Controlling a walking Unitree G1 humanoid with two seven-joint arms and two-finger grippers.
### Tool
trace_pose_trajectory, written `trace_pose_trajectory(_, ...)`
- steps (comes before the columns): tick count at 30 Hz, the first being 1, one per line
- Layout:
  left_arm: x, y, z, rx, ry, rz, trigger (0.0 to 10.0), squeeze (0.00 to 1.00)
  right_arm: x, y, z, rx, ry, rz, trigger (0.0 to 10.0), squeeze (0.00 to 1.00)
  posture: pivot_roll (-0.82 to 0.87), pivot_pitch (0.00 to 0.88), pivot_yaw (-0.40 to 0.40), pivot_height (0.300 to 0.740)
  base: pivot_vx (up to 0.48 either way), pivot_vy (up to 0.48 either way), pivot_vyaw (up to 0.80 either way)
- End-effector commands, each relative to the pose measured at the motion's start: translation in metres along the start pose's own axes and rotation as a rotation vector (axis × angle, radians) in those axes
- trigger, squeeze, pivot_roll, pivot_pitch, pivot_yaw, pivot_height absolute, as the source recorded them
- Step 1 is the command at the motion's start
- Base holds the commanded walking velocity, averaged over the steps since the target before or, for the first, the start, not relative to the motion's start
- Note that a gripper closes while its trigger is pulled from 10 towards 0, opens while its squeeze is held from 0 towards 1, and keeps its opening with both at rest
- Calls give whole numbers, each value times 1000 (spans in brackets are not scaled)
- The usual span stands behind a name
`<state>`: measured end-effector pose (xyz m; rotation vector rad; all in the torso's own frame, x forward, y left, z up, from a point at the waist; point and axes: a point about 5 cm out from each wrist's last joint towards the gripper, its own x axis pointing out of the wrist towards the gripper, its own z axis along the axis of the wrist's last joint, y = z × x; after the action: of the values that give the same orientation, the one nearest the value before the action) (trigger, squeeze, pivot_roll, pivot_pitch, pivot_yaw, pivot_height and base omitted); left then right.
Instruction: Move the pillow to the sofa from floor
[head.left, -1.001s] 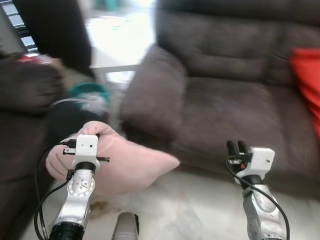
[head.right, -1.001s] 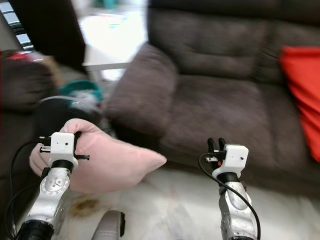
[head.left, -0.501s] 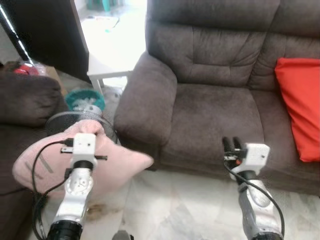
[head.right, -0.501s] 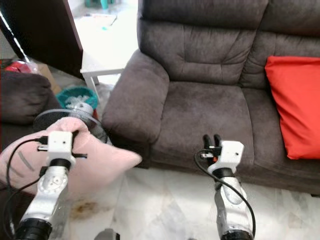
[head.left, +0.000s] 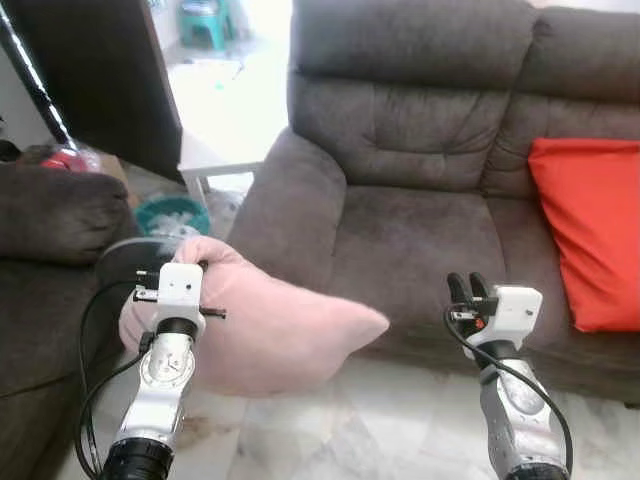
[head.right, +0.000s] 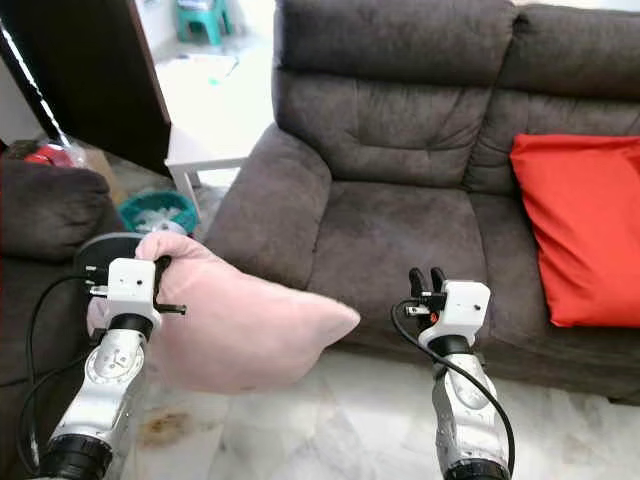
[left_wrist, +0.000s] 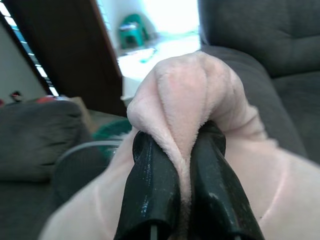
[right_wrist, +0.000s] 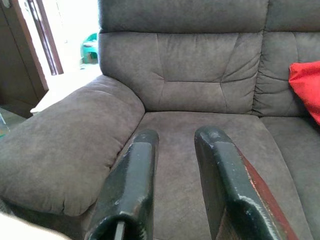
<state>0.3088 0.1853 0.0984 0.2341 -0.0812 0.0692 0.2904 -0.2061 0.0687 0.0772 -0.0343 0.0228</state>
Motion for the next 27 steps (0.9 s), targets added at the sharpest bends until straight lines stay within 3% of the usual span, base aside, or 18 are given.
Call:
trace_pose_trajectory(1, 7, 4, 24, -16, -118, 2, 10000, 0, 1, 2, -2, -21, 24, 14, 10000, 0, 131, 0, -24, 740, 0, 0, 0)
trace_pose_trajectory(10, 7, -14, 32, -80, -124, -161, 10000, 0, 5, 6, -3, -209, 157, 226, 10000, 0, 127, 0, -41, 740, 0, 0, 0)
trace_pose_trajectory(11, 7, -20, 33, -96, -116, -210, 10000, 0, 4, 8, -7, -258, 218, 332, 10000, 0, 127, 0, -46, 740, 0, 0, 0)
trace_pose_trajectory(14, 7, -25, 35, -117, -104, -267, 10000, 0, -2, 10, -13, -329, 286, 451, 10000, 0, 129, 0, -49, 740, 0, 0, 0)
trace_pose_trajectory(19, 5, -30, 36, -126, -87, -349, 10000, 0, -10, -7, -25, -432, 423, 488, 10000, 0, 111, 0, -45, 740, 0, 0, 0)
trace_pose_trajectory(25, 3, -33, 31, -132, -61, -386, 10000, 0, -16, -10, -30, -461, 470, 516, 10000, 0, 102, 0, -41, 740, 0, 0, 0)
trace_pose_trajectory(27, 4, -37, 31, -128, -54, -412, 10000, 0, -24, -17, -40, -521, 557, 542, 10000, 0, 96, 0, -41, 740, 0, 0, 0)
